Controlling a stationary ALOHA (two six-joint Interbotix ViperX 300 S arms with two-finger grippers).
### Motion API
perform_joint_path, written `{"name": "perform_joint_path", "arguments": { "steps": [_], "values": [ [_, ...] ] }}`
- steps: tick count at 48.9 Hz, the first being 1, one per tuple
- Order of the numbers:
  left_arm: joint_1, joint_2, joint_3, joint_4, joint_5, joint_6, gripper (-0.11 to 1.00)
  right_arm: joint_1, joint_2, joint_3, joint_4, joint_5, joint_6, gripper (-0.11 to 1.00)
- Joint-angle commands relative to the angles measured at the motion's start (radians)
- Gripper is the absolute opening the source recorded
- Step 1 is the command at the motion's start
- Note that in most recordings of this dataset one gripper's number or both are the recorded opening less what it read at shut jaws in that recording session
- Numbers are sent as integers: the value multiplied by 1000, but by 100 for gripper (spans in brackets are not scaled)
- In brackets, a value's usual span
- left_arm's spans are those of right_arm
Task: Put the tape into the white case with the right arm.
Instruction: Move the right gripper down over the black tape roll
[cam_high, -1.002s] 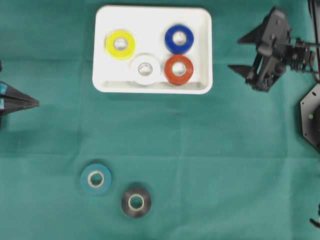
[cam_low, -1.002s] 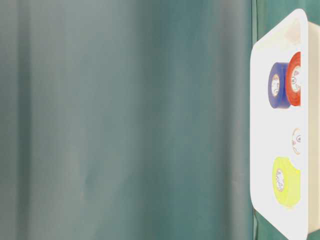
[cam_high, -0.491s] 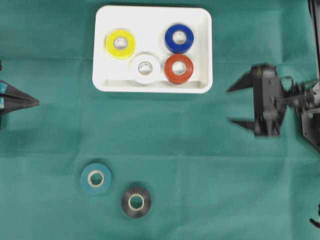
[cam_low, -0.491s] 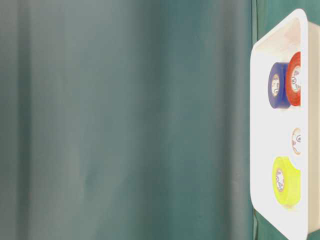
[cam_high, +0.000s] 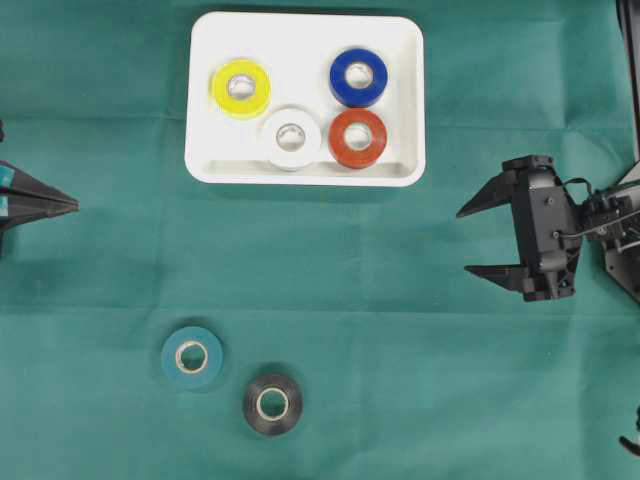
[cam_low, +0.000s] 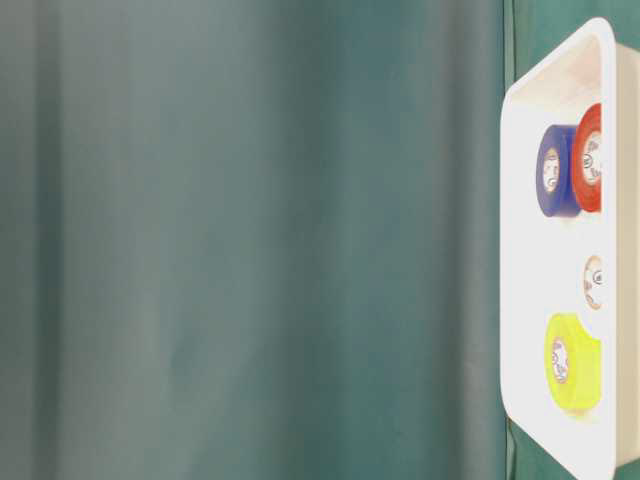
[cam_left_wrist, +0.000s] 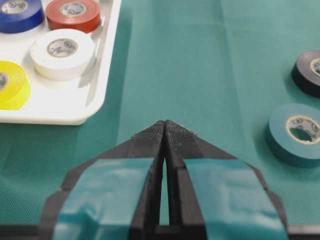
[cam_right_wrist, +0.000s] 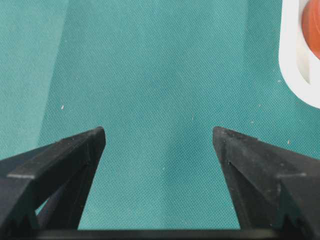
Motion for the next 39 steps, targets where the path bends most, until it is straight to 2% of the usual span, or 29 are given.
{"name": "perform_joint_path", "arguments": {
  "steps": [1,9,19,39],
  "values": [
    [2,9,-11,-2,-5,0,1,17,6,-20,-2,-15,-2,65],
    [2,8,-11,-2,-5,0,1,57,74,-72,-2,-41,-2,61],
    [2,8,-11,-2,-5,0,1,101,207,-193,-3,-64,-9,48],
    [2,9,-11,-2,-5,0,1,181,477,-477,-3,-69,-11,48]
  ]
}}
